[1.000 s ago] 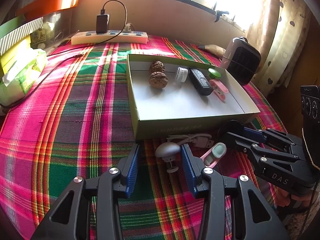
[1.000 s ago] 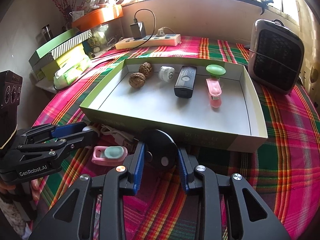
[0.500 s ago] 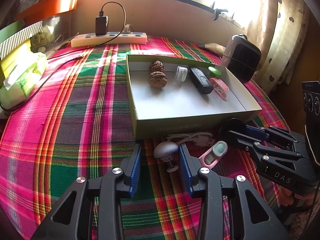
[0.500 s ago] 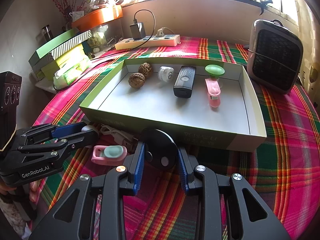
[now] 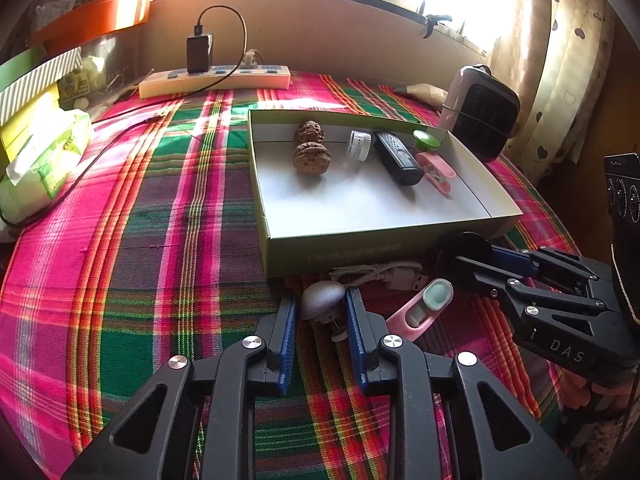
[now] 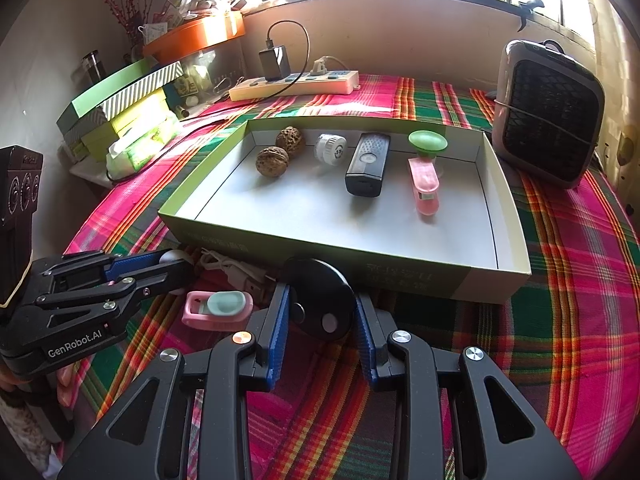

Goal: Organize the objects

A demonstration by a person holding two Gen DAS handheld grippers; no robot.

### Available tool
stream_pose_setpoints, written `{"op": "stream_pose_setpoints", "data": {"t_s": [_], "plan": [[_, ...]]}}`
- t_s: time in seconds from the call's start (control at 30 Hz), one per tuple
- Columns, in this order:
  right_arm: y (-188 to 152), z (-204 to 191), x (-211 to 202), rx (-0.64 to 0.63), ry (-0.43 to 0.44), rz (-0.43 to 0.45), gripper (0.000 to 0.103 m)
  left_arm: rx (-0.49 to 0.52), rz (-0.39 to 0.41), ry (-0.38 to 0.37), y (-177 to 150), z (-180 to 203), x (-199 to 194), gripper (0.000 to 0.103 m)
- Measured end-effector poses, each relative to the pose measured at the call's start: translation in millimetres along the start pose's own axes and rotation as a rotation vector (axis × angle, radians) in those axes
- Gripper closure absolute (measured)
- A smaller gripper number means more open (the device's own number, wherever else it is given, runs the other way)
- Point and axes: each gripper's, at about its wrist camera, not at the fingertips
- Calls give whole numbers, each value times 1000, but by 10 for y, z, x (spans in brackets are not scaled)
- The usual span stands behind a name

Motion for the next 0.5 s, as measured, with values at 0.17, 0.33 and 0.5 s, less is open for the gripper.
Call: {"op": "stream_pose_setpoints", "data": {"t_s": [0.17,0.33,0.5], "plan": [[0,4,-7,0,-2,4,71,1,1,2,-3,0,-2,81],[7,11,-17,1,-2,7,71,2,2,3,-4,0,-6,81],[1,9,-24,4,-3,9,71,2,2,5,-1,-1,-5,81]]}}
Point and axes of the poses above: each gripper's, at about its wrist camera, not at the fingertips, and x roughly the way its jaws point, z to its right, y to its top, and after that the axes turned 1 degree about -y, right-handed
